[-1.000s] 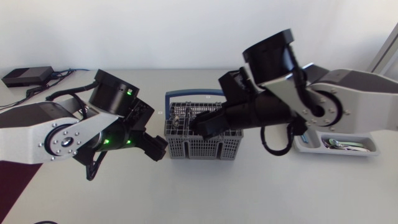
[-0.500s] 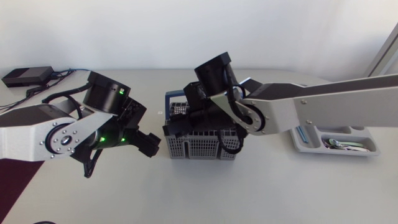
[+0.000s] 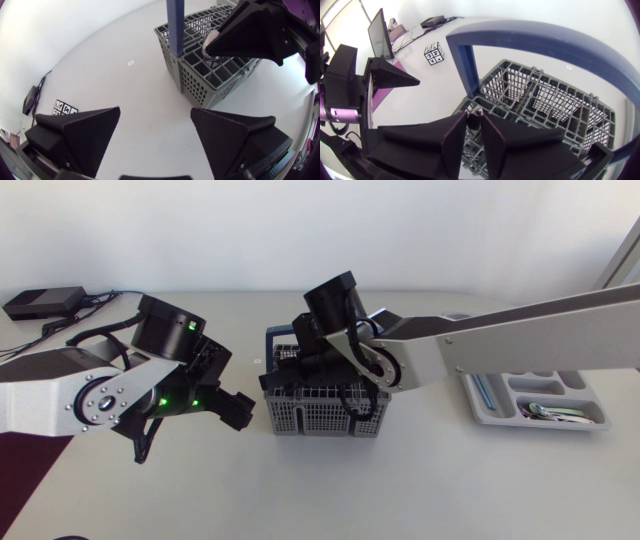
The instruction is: Transfer all utensils from the basket to the drawer tray.
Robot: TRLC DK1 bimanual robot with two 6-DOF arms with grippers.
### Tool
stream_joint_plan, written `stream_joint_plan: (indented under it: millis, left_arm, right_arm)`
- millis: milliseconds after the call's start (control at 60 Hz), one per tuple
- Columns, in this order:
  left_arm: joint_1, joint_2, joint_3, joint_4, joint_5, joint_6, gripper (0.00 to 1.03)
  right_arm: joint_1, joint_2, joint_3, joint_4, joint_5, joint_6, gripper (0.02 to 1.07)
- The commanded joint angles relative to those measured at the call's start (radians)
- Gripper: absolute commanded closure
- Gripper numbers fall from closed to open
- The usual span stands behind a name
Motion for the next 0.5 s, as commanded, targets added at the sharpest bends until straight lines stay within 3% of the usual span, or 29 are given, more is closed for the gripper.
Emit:
stream_joint_plan:
  millis: [0,133,483]
  left_arm:
    - [0.005,0.019,-0.031,0.009,0.005,0.021,0.05]
    - [0.002,0.019,-0.033,0.012,0.005,0.018,0.05]
    - [-0.009,0.007,-0.044,0.013,0.005,0.019,0.05]
  right_arm:
    - [-0.004,0.025,0.016,0.026,0.007,0.02,0.97]
    - [-0.004,0.025,0.01,0.029,0.007,0.014,1.02]
    - [-0.001,-0.071,-0.049,0.054,0.007,0.011,1.02]
